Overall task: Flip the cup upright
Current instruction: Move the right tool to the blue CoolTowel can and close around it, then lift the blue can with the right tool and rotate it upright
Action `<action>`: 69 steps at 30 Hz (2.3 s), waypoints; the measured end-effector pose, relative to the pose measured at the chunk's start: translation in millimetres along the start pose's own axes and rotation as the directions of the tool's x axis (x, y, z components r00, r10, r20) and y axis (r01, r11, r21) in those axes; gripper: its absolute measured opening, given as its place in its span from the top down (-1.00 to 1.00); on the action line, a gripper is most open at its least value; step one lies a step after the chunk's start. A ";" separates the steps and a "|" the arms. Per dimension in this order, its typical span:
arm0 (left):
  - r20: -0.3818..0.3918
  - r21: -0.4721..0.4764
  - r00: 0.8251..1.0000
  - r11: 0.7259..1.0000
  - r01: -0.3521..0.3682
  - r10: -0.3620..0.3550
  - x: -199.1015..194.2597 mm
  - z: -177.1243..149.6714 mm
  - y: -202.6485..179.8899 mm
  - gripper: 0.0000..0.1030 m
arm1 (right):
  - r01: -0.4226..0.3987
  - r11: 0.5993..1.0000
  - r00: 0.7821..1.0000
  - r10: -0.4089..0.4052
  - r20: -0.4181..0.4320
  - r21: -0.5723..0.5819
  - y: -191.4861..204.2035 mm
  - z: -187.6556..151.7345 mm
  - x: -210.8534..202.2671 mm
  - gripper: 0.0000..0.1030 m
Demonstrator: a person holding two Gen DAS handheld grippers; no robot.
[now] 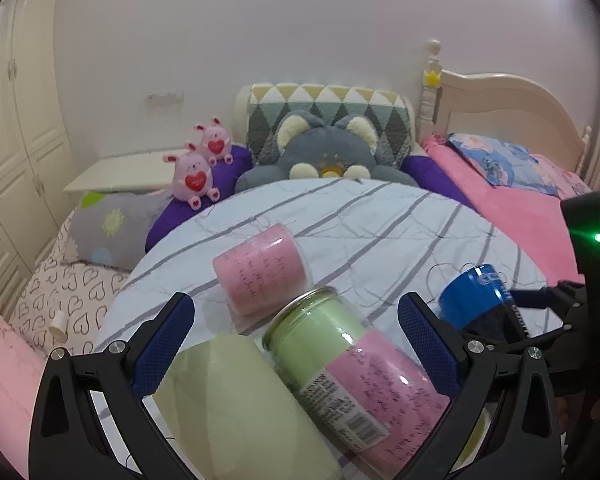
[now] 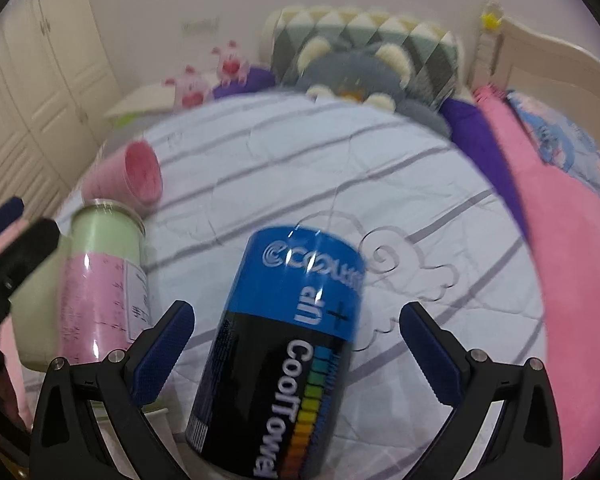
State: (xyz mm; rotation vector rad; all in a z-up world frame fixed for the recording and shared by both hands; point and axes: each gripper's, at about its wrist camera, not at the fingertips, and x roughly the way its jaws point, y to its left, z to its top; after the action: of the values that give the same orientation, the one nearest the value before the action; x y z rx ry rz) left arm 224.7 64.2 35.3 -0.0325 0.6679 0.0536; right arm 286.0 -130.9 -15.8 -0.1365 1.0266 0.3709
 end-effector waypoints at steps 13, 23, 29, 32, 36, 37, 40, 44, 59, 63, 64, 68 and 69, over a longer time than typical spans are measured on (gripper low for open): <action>-0.004 0.005 1.000 1.000 0.027 -0.027 -11.0 -0.4 -10.2 -1.00 | -0.019 1.000 0.999 0.020 -0.035 0.013 -6.3 -6.9 -12.1 -0.42; 0.002 0.030 0.997 0.997 0.074 -0.074 -31.9 -0.8 -42.9 -1.00 | -0.004 0.999 1.000 0.005 -0.011 0.038 -29.6 -19.3 -40.9 -0.40; 0.006 0.041 0.996 0.995 0.094 -0.094 -39.5 1.6 -61.7 -1.00 | -0.027 0.998 0.999 0.029 -0.033 0.063 -52.3 -30.8 -53.4 -0.38; 0.000 0.040 0.994 0.993 0.107 -0.107 -40.6 3.3 -68.5 -1.00 | -0.055 0.996 0.997 0.059 -0.056 0.074 -61.5 -32.3 -57.7 -0.37; 0.006 0.048 0.995 0.994 0.102 -0.103 -41.9 4.3 -75.8 -1.00 | -0.073 0.996 0.992 0.077 -0.100 0.044 -69.5 -36.3 -62.2 -0.37; 0.008 0.051 0.995 0.994 0.100 -0.101 -41.5 4.9 -77.9 -1.00 | -0.083 0.996 0.989 0.087 -0.122 0.033 -70.3 -36.5 -59.2 -0.37; 0.004 0.051 0.996 0.994 0.093 -0.093 -39.8 5.4 -80.8 -1.00 | -0.089 0.996 0.987 0.092 -0.132 0.028 -73.3 -34.7 -48.8 -0.37; -0.009 0.057 0.997 0.995 0.079 -0.078 -35.4 6.9 -85.4 -1.00 | -0.097 0.994 0.990 0.100 -0.099 0.043 -77.3 -26.1 -37.3 -0.37; -0.052 0.060 0.995 0.995 0.084 -0.081 -27.3 8.3 -91.9 -1.00 | -0.194 0.957 0.966 0.225 -0.130 0.218 -88.2 -50.8 -15.2 -0.37; -0.055 0.063 0.995 0.994 0.088 -0.085 -28.8 8.2 -89.2 -1.00 | -0.191 0.945 0.966 0.230 -0.122 0.265 -83.8 -61.1 -23.8 -0.32; -0.056 0.066 0.995 0.994 0.091 -0.087 -29.8 8.0 -88.7 -1.00 | -0.196 0.943 0.964 0.235 -0.121 0.270 -79.2 -64.8 -26.0 -0.32; -0.059 0.072 0.992 0.991 0.112 -0.108 -35.4 6.0 -90.4 -1.00 | -0.184 0.948 0.966 0.224 -0.131 0.258 -67.1 -74.2 -29.5 -0.32; -0.058 0.075 0.992 0.990 0.119 -0.114 -37.2 5.0 -91.7 -1.00 | -0.162 0.959 0.970 0.199 -0.141 0.234 -61.8 -75.7 -31.2 -0.32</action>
State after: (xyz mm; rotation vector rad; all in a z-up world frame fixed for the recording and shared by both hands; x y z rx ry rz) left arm 204.1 -28.5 63.5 0.0022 0.7202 -0.0862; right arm 232.8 -217.1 -32.0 0.1311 1.2401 0.4136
